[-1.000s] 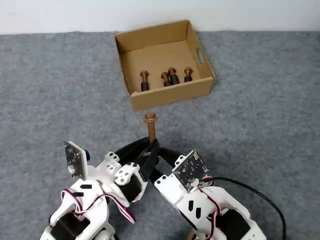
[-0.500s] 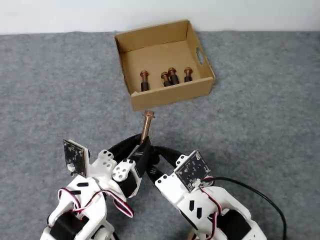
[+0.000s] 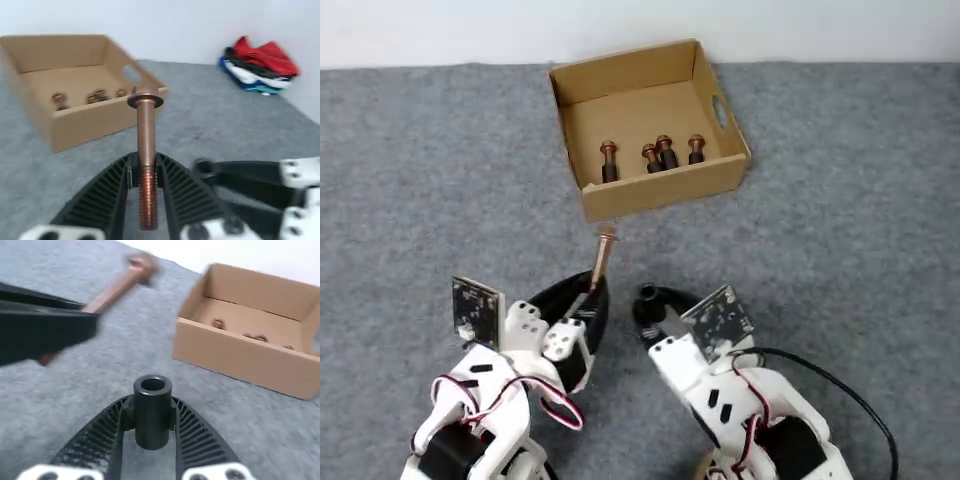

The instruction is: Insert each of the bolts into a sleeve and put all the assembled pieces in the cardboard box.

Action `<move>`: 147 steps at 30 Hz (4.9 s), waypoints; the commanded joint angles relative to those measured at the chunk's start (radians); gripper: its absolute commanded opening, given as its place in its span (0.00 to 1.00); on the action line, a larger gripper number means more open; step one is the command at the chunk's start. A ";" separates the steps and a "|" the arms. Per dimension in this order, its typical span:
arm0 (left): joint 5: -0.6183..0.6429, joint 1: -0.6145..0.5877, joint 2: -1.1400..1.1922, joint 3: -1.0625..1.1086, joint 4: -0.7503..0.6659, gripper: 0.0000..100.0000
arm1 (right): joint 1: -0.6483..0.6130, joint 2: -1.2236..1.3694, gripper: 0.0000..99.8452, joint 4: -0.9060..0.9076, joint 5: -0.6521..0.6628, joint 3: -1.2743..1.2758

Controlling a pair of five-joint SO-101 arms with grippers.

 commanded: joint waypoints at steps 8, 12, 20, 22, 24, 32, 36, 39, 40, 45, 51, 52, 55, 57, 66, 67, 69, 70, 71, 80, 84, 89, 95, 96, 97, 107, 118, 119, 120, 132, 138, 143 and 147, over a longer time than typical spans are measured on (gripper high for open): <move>-0.068 -0.137 0.014 0.027 0.115 0.00 | 0.179 -0.008 0.01 0.019 -0.109 -0.038; -0.100 -0.181 0.127 0.042 0.115 0.00 | 0.228 -0.005 0.01 0.125 -0.199 -0.083; -0.110 -0.195 0.532 -0.071 0.115 0.00 | 0.298 -0.001 0.01 0.367 -0.319 -0.196; -0.110 -0.195 0.635 -0.110 0.115 0.00 | 0.311 -0.001 0.01 0.406 -0.365 -0.199; -0.112 -0.195 0.733 -0.154 0.114 0.00 | 0.314 -0.005 0.01 0.440 -0.399 -0.199; -0.325 -0.195 1.043 -0.303 0.109 0.00 | 0.335 -0.010 0.01 0.463 -0.473 -0.199; -0.416 -0.195 1.137 -0.372 0.110 0.01 | 0.378 -0.012 0.01 0.472 -0.471 -0.199; -0.463 -0.201 1.168 -0.407 0.117 0.04 | 0.390 -0.012 0.01 0.478 -0.470 -0.207; -0.463 -0.199 1.171 -0.415 0.117 0.05 | 0.394 -0.012 0.01 0.478 -0.470 -0.207; -0.462 -0.195 1.177 -0.418 0.115 0.13 | 0.395 -0.012 0.01 0.478 -0.470 -0.209; -0.466 -0.198 1.178 -0.415 0.117 0.14 | 0.395 -0.012 0.01 0.478 -0.470 -0.209; -0.466 -0.196 1.180 -0.415 0.117 0.14 | 0.395 -0.012 0.01 0.478 -0.471 -0.209; -0.466 -0.198 1.211 -0.420 0.117 0.14 | 0.395 -0.012 0.01 0.478 -0.471 -0.209; -0.466 -0.199 1.274 -0.432 0.124 0.14 | 0.395 -0.012 0.01 0.478 -0.471 -0.209; -0.466 -0.203 1.679 -0.704 0.295 0.14 | 0.394 -0.012 0.01 0.478 -0.471 -0.209; -0.465 -0.203 1.709 -0.727 0.296 0.14 | 0.394 -0.012 0.01 0.478 -0.471 -0.209; -0.462 -0.203 1.761 -0.765 0.290 0.14 | 0.394 -0.012 0.01 0.478 -0.471 -0.209; -0.462 -0.203 1.786 -0.782 0.285 0.14 | 0.394 -0.012 0.01 0.478 -0.471 -0.209; -0.462 -0.203 1.809 -0.799 0.281 0.14 | 0.394 -0.012 0.01 0.478 -0.471 -0.209; -0.462 -0.204 1.990 -0.840 0.276 0.10 | 0.395 -0.012 0.01 0.478 -0.471 -0.209; -0.460 -0.203 2.030 -0.840 0.276 0.07 | 0.395 -0.012 0.01 0.478 -0.471 -0.209; -0.390 -0.199 2.033 -0.863 0.285 0.00 | 0.395 -0.012 0.01 0.478 -0.471 -0.210; -0.253 -0.166 2.021 -0.905 0.382 0.00 | 0.389 -0.012 0.01 0.476 -0.470 -0.242; -0.238 -0.157 1.998 -0.897 0.384 0.00 | 0.389 -0.012 0.01 0.478 -0.468 -0.244; -0.227 -0.150 1.961 -0.885 0.374 0.00 | 0.389 -0.012 0.01 0.478 -0.466 -0.244; -0.249 0.044 1.188 -0.481 0.152 0.00 | 0.383 -0.012 0.01 0.478 -0.404 -0.244; -0.249 0.049 0.354 -0.269 0.032 0.00 | 0.120 -0.010 0.01 0.466 -0.404 -0.244; -0.247 0.051 0.293 -0.251 0.012 0.00 | 0.090 -0.010 0.01 0.466 -0.404 -0.244; -0.247 0.051 0.232 -0.234 -0.009 0.00 | 0.056 -0.010 0.01 0.466 -0.407 -0.244; 0.052 0.052 -0.012 -0.191 -0.078 0.00 | -0.137 0.001 0.01 0.205 -0.290 -0.138; 0.127 0.052 -0.012 -0.196 -0.112 0.00 | -0.145 -0.001 0.01 0.127 -0.167 -0.095; 0.129 0.114 -0.009 -0.191 -0.106 0.00 | -0.213 -0.001 0.01 0.108 -0.098 -0.095; 0.126 0.158 -0.008 -0.160 -0.106 0.00 | -0.216 -0.001 0.01 0.065 -0.038 -0.100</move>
